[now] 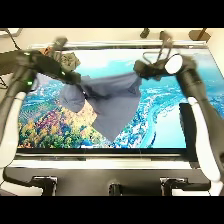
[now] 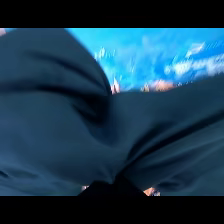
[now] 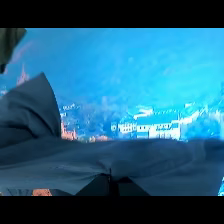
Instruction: Fold the shirts.
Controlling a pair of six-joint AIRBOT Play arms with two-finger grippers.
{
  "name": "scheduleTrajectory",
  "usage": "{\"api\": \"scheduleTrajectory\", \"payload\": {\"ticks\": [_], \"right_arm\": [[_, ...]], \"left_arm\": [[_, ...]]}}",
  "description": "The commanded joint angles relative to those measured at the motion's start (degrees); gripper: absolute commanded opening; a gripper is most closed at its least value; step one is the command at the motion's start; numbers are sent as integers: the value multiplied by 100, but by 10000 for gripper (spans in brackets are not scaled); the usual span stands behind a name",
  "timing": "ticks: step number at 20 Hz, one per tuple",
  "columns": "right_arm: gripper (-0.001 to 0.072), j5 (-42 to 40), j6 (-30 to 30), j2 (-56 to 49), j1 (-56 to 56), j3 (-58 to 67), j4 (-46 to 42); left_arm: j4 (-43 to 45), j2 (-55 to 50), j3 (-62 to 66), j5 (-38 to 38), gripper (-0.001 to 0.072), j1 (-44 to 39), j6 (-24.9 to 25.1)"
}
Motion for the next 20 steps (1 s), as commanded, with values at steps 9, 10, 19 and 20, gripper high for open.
{"api": "scheduleTrajectory", "payload": {"ticks": [9, 10, 19, 20], "right_arm": [[629, 149, -238, -678, -535, 48, 940], [627, 446, -485, -586, -831, 48, 942], [551, 3119, -1488, -527, -2079, -710, 658], [551, 3108, -1488, -527, -2033, -796, 658]], "left_arm": [[-385, -872, 511, 1187, 717, 605, -129], [-520, -833, 531, 1351, 717, 922, -129], [-1884, -841, -1335, 2009, 596, 2627, -35], [-1897, -841, -1512, 1836, 601, 2618, -35]]}}
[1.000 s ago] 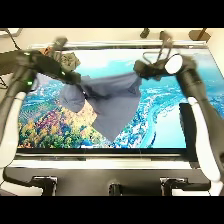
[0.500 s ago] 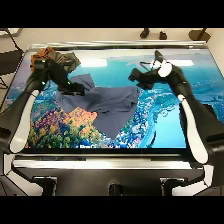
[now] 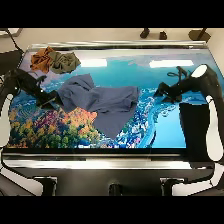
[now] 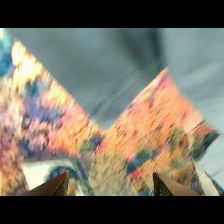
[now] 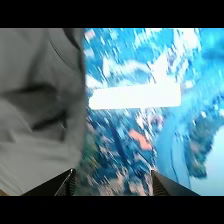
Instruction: Fold the shirts.
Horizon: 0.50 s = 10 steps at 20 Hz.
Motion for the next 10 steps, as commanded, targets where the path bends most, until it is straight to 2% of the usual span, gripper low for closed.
{"api": "scheduleTrajectory", "payload": {"ticks": [1, 10], "right_arm": [[551, 378, -179, 9, -7, -321, -39], [556, -2, -223, 7, 487, -365, -118]], "left_arm": [[-275, 4, -702, -315, 607, 170, 105], [-380, -216, -780, -1602, 591, -140, 39]]}}
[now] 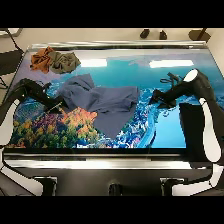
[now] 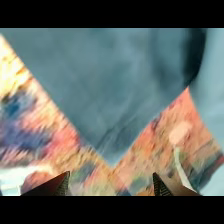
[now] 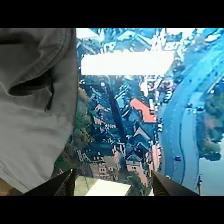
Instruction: Fold the shirts.
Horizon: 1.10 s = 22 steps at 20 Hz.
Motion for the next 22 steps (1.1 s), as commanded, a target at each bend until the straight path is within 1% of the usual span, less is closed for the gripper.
{"api": "scheduleTrajectory", "payload": {"ticks": [1, 3, 4, 5, 6, 7, 8, 9, 10, 13, 15, 18, 20, 22], "right_arm": [[561, -68, -39, -11, 208, -76, -44], [566, -79, -48, -90, 319, -81, -2], [573, -146, -46, -131, 389, -83, 2], [573, -221, -37, -179, 463, -83, 24], [574, -297, -35, -232, 525, -83, 50], [575, -402, -35, -280, 595, -83, 87], [576, -531, -31, -326, 647, -83, 153], [582, -697, -7, -374, 673, -83, 297], [606, -874, -9, -420, 697, -83, 518], [612, -1604, 55, -535, 702, -83, 979], [611, -1963, 295, -625, 704, -83, 1047], [612, -1908, 363, -874, 704, -83, 1274], [612, -1759, 188, -1025, 704, -83, 1410], [612, -1738, 133, -1064, 704, -83, 1429]], "left_arm": [[-7, -76, -35, -538, 591, -114, -46], [-4, -94, -35, -750, 590, -212, -50], [-4, -101, -35, -828, 564, -249, -120], [-2, -111, -35, -894, 453, -280, -155], [24, -127, -35, -933, 421, -306, -160], [61, -155, -35, -938, 342, -332, -162], [81, -190, -35, -938, 238, -352, -164], [81, -225, -35, -922, 117, -367, -160], [81, -256, -35, -894, 29, -393, -155], [81, -229, -28, -901, 27, -426, -129], [81, -190, -15, -903, 27, -404, -109], [98, -111, -15, -898, 27, -378, 22], [105, -61, -17, -903, 26, -378, 22], [105, -24, -17, -901, 26, -378, 22]]}}
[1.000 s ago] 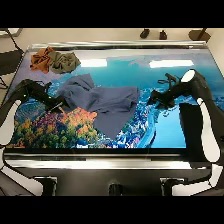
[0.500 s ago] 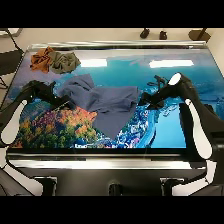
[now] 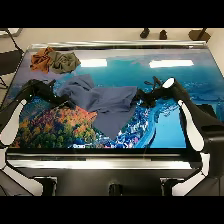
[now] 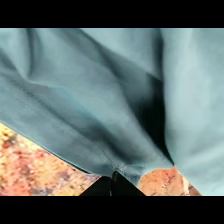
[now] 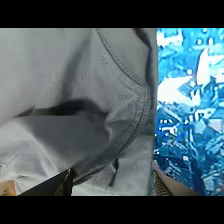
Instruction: Fold the shirts.
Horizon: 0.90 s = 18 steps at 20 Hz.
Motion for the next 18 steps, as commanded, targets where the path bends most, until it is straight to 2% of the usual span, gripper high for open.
{"api": "scheduleTrajectory", "payload": {"ticks": [1, 4, 8, 9, 10, 11, 13, 15, 18], "right_arm": [[612, -22, -85, -127, 2, -2, 247], [612, -170, -122, -129, 96, -2, 640], [606, -439, -140, -181, 409, -2, 645], [510, -546, -155, -186, 466, 0, 612], [253, -675, -155, -179, 483, 0, 568], [44, -717, -155, -157, 483, 7, 560], [34, -752, -629, 87, 393, 44, 407], [34, -881, -1023, 675, 249, 203, -144], [34, -1589, -1565, 1987, -31, 730, -850]], "left_arm": [[4, 66, 2, 7, 26, 9, 39], [4, 70, 2, 70, 26, -11, 37], [4, 109, 2, 221, 26, -39, 37], [4, 133, 2, 260, 26, -39, 39], [4, 173, 2, 295, 26, -37, 39], [4, 236, 2, 330, 26, -39, 46], [0, 577, 26, 186, 25, -37, 393], [2, 1241, 229, -173, 25, -35, 748], [2, 2608, 951, -1215, 25, 13, 800]]}}
